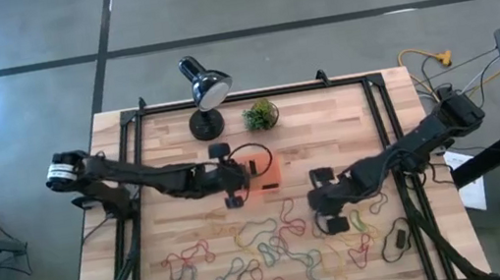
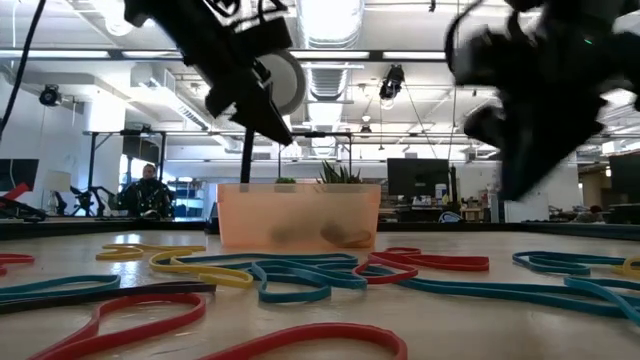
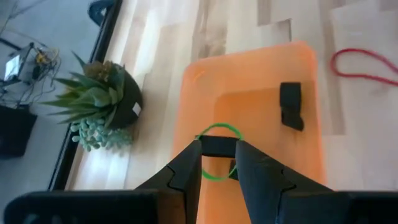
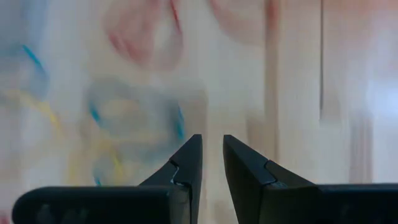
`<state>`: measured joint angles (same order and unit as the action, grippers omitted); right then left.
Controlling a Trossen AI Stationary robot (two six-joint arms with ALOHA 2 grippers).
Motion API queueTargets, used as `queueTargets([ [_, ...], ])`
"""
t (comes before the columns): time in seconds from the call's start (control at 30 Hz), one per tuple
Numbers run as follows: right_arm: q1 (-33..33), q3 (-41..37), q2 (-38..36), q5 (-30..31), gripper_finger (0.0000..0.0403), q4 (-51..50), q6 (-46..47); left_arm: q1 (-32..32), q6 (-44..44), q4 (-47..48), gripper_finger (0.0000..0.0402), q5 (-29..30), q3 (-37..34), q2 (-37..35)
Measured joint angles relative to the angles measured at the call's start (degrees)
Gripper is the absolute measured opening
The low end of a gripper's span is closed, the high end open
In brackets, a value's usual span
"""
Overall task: Pick and place rubber bands into bin
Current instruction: Put the green rubberband into the orange bin
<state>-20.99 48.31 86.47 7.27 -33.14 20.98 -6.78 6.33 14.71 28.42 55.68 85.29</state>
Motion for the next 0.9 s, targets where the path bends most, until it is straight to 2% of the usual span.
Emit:
queueTargets([
  [0.07,-1.20,-0.02,-0.10,0.00,0.0059,-6.78,5.11,-1.08,0.00,0.97,0.0084,0.07,-0.30,-1.18],
  [0.17,-4.14,-0.04,-0.46,-0.52,0.0059,-11.68,10.95,-2.48,-0.02,0.82,0.0084,0.11,-0.79,-2.92],
  [0.33,-9.66,0.11,-1.53,-3.87,0.0059,-11.12,13.23,-4.11,-0.04,0.91,0.0084,0.10,-1.04,-4.65],
  [0.53,-14.13,-0.41,-2.20,-0.94,0.0059,-10.88,15.06,-4.27,-0.15,0.84,0.0084,0.08,-1.05,-4.76],
  [0.9,-15.00,-5.35,-1.94,0.39,0.0059,-10.87,16.12,-4.55,-3.06,0.92,0.0084,0.09,-1.40,-4.21],
])
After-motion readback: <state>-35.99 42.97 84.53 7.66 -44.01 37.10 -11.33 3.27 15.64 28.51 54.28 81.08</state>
